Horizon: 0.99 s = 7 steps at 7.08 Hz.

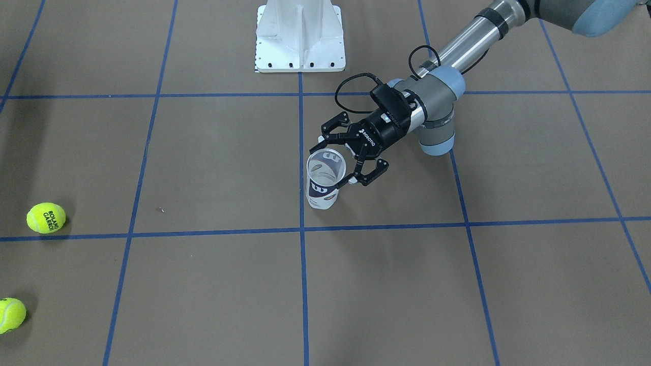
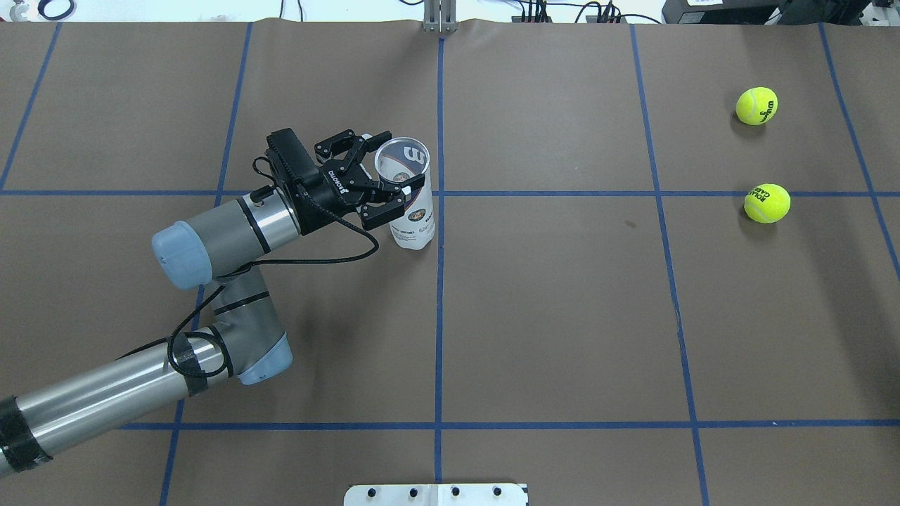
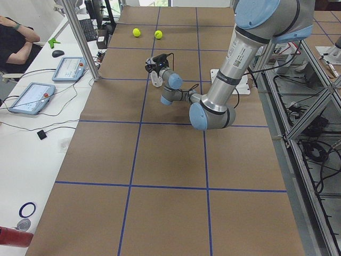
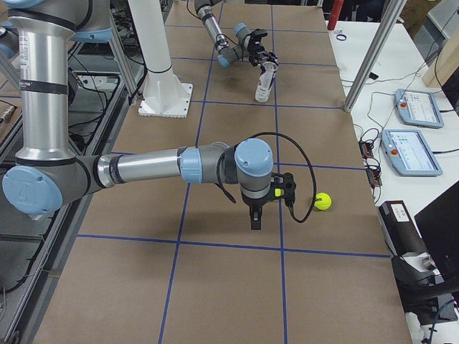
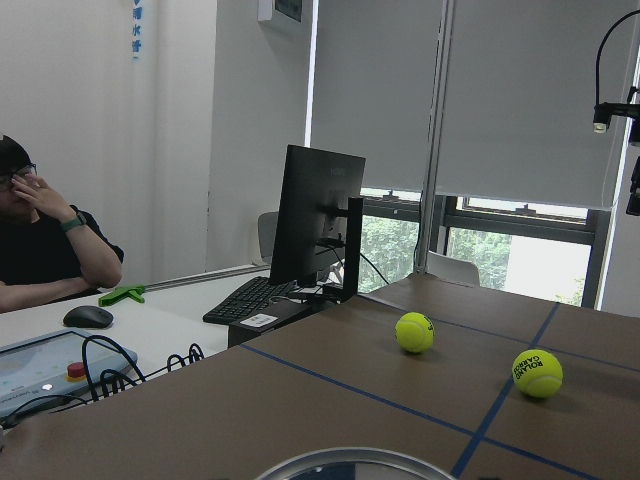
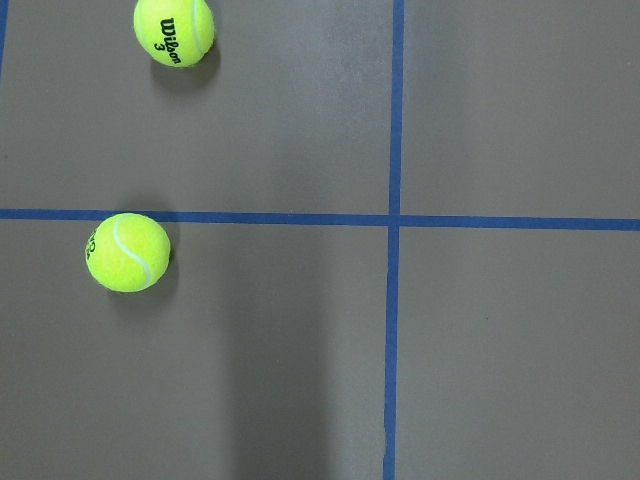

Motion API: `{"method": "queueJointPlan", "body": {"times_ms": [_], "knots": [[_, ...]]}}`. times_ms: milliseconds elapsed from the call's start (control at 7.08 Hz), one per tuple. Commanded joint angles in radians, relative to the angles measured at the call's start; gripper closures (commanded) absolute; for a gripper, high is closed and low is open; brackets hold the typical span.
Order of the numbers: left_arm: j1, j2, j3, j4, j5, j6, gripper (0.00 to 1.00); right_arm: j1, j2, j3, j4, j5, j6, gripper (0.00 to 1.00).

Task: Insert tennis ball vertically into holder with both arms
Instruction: 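Lower the upright can onto the table with the left gripper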

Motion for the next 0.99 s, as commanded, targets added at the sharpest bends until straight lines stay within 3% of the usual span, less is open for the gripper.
{"method": "queueJointPlan", "body": {"times_ms": [0, 848], "knots": [[0.000, 0.000, -0.002, 0.000, 0.000, 0.000, 0.02, 0.000, 0.001, 0.000, 0.000, 0.000, 0.000, 0.01], [-0.007, 0.003, -0.014, 0.002, -0.002, 0.002, 0.01, 0.000, 0.001, 0.000, 0.000, 0.000, -0.002, 0.01]]}}
